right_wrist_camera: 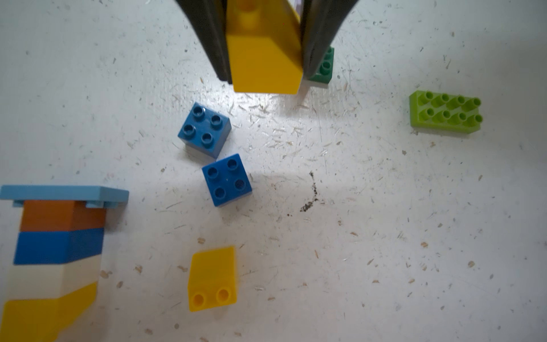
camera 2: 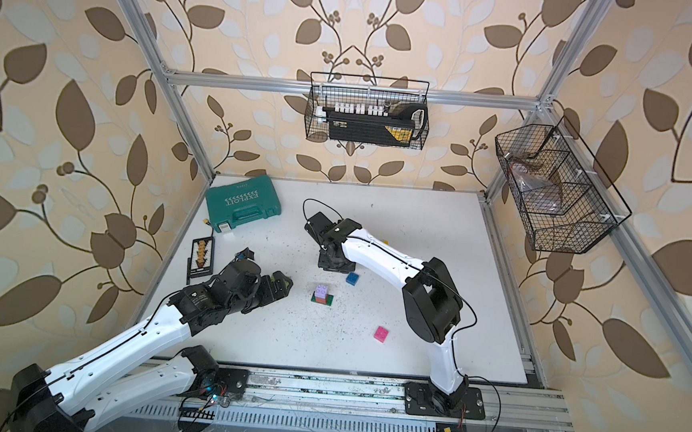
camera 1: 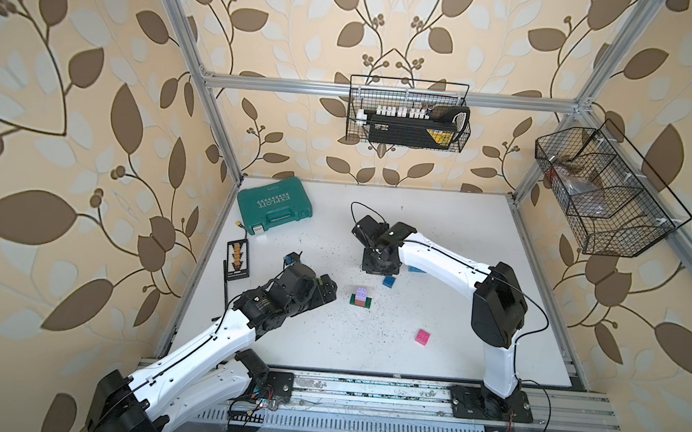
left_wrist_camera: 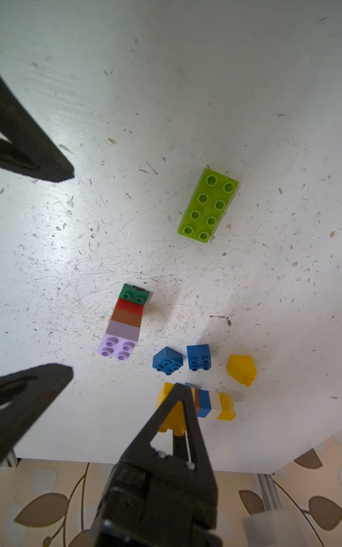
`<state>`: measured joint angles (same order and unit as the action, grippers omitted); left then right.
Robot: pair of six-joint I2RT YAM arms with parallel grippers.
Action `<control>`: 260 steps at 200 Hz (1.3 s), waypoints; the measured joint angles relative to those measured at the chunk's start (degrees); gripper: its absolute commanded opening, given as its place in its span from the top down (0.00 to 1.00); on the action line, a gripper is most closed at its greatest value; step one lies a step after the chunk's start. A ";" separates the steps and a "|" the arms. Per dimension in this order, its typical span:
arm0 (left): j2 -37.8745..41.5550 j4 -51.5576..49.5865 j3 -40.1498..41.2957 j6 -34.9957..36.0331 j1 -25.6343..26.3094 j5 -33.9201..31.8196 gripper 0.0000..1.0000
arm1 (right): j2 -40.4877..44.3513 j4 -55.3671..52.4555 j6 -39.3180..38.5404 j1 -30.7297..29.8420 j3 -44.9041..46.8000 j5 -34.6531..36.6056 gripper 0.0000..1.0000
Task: Assemble the number 1 with lego
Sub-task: Pick up the lego brick from the center of the board, then assemble the lego brick with the lego brick.
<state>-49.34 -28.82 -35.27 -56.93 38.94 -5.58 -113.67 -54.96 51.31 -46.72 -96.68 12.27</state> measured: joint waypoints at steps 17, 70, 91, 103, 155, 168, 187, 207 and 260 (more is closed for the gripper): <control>0.74 -0.15 0.00 -0.31 0.00 -0.31 0.01 | 1.14 -0.59 2.21 -2.38 0.26 0.79 0.83; 11.41 -2.91 2.75 -3.67 0.00 -3.50 0.01 | 1.36 -2.10 9.90 -8.76 0.39 2.80 0.84; 17.16 -4.42 5.16 -4.94 0.00 -4.48 0.01 | 1.38 -1.95 12.63 -9.86 0.70 3.23 0.84; 19.54 -4.81 6.14 -5.38 0.00 -4.85 0.01 | 1.38 -1.75 13.94 -10.16 1.20 3.23 0.84; 21.33 -5.84 7.10 -6.10 0.00 -4.94 0.01 | 1.36 -1.81 17.59 -10.67 1.66 3.41 0.84; 21.29 -5.84 7.10 -6.10 0.00 -4.94 0.01 | 1.29 -1.77 18.10 -10.71 1.66 3.43 0.84; 21.29 -5.84 7.10 -6.10 0.00 -4.94 0.01 | 0.87 -1.77 18.40 -10.71 1.68 3.63 0.84; 21.29 -5.84 7.10 -6.08 0.00 -4.94 0.01 | 0.28 -1.38 18.58 -10.71 1.97 3.63 0.84; 20.44 -5.77 7.10 -6.08 0.00 -4.92 0.01 | -1.27 -0.48 18.56 -10.58 2.03 3.56 0.84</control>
<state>-28.91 -34.59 -28.16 -63.00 38.94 -10.50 -114.93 -55.44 69.87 -57.30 -94.65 15.84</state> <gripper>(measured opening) 0.989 0.314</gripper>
